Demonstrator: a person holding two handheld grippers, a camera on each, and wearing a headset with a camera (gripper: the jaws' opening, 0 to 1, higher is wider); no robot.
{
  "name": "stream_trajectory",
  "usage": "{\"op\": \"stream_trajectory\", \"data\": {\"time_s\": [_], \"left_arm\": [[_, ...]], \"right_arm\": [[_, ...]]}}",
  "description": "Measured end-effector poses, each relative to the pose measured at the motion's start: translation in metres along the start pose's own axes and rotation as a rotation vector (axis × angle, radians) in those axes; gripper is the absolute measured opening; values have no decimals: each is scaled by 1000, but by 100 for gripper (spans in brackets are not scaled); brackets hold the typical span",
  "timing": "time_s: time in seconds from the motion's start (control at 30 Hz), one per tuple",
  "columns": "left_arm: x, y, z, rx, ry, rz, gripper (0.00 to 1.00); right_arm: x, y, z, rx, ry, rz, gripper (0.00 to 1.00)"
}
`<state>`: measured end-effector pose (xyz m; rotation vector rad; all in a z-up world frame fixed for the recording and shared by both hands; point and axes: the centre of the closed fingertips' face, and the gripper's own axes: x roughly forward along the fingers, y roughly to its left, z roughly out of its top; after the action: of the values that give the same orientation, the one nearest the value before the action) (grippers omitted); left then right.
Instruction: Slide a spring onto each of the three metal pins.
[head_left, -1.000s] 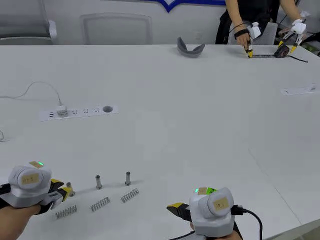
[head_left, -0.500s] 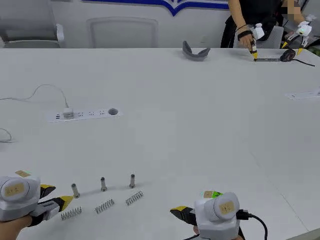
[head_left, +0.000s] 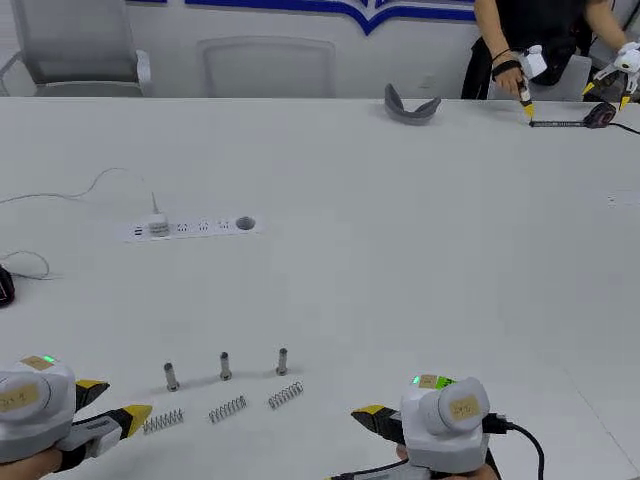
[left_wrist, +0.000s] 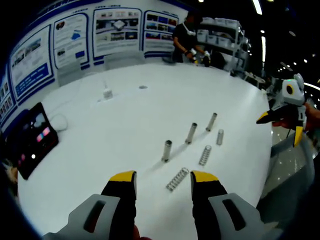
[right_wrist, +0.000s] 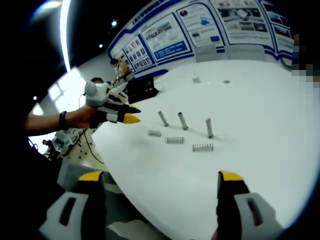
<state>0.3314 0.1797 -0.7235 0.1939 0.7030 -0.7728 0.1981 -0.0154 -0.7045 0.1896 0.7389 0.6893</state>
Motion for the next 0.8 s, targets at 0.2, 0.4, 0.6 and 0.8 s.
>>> {"op": "stream_trajectory", "data": {"time_s": [0.2, 0.4, 0.6, 0.8], "left_arm": [[-8, 2, 0, -16, -24, -1, 51], [-15, 2, -7, -56, -39, 5, 57], [-25, -4, -22, -69, -32, 5, 61], [-33, -7, -33, -86, -27, 6, 65]], "right_arm": [[5, -1, 4, -16, -3, -6, 94], [5, -3, 6, -29, -2, -6, 94], [6, -7, 5, -31, 4, -5, 94], [7, -8, 5, -28, 4, -4, 94]]}}
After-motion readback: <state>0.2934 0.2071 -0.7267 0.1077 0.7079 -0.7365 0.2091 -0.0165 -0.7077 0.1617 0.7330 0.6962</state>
